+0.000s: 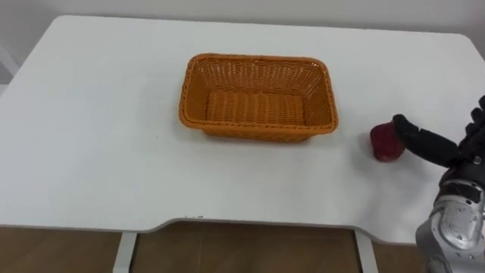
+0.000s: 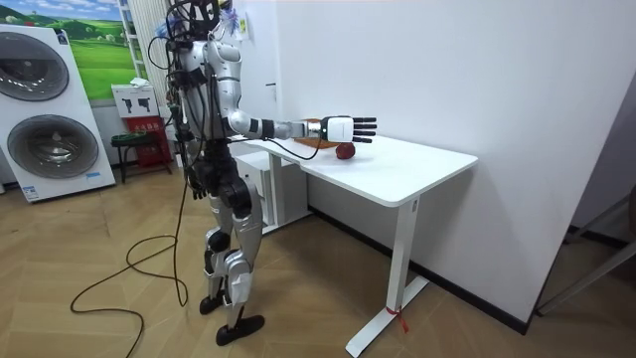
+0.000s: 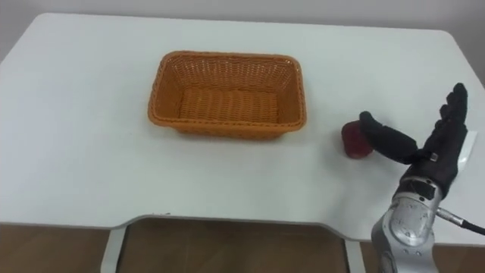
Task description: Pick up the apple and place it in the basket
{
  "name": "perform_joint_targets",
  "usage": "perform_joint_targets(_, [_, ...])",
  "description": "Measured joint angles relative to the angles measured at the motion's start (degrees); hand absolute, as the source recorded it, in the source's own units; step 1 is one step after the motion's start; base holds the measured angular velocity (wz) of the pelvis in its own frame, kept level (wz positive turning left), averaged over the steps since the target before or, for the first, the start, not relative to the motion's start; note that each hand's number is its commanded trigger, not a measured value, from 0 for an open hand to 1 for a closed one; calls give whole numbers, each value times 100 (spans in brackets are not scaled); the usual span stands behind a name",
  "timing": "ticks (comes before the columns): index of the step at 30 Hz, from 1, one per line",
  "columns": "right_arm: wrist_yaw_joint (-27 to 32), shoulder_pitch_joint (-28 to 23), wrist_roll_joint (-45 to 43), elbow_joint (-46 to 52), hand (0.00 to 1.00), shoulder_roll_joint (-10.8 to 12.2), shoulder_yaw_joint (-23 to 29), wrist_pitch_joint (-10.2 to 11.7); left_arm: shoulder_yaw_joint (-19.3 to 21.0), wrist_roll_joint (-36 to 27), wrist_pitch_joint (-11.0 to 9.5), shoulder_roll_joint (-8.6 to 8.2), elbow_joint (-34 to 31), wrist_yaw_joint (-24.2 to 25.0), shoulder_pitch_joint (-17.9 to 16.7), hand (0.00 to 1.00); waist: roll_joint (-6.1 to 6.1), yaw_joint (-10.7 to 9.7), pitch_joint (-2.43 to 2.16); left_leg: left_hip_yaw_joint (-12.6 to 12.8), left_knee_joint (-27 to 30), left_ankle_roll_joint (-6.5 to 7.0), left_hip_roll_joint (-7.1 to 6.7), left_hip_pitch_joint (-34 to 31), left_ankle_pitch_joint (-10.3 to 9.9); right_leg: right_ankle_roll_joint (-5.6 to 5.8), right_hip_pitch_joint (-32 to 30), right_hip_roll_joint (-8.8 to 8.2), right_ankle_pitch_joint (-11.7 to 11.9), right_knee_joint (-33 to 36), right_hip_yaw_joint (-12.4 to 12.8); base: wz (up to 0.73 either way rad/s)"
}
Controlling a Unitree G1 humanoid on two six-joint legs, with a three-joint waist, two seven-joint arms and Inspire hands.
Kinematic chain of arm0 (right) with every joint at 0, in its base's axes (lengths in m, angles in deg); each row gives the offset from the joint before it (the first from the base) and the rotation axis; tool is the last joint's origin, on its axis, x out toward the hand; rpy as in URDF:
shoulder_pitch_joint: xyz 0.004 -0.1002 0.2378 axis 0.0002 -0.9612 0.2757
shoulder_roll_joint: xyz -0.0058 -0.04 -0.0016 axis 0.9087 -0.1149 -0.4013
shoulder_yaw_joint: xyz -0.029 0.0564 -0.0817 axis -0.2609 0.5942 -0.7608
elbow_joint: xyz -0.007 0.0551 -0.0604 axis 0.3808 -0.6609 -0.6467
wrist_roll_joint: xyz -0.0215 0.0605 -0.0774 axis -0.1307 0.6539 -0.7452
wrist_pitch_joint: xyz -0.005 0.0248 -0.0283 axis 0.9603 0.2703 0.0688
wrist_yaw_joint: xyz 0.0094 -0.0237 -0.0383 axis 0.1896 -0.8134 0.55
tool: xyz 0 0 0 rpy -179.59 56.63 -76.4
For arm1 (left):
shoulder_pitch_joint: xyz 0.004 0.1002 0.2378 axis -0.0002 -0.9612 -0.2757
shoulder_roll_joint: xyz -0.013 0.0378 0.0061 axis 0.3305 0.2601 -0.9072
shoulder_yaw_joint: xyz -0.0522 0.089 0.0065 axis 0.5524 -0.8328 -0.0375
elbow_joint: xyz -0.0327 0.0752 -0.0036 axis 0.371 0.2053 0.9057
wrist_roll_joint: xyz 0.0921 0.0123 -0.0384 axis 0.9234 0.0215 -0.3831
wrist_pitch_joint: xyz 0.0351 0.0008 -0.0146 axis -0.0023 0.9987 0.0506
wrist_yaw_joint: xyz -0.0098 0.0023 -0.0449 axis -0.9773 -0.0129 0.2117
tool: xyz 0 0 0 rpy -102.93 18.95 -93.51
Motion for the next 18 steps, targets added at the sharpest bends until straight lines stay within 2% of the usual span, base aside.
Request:
perform_joint_targets(8, [-456, 0, 0, -1, 0, -1, -53, -9, 1, 4, 39, 38, 25, 50, -31, 0, -24, 18, -37, -60, -3, -1, -4, -23, 1, 0, 33, 1, 0, -14, -38, 4])
perform_joint_targets(18, [-629, 33, -2, -523, 0, -13, -172, -139, -18, 3, 128, 41, 16, 109, -33, 0, -53, 16, -31, -55, 17, -1, -7, 14, 1, 1, 89, -6, 0, -11, -63, 0])
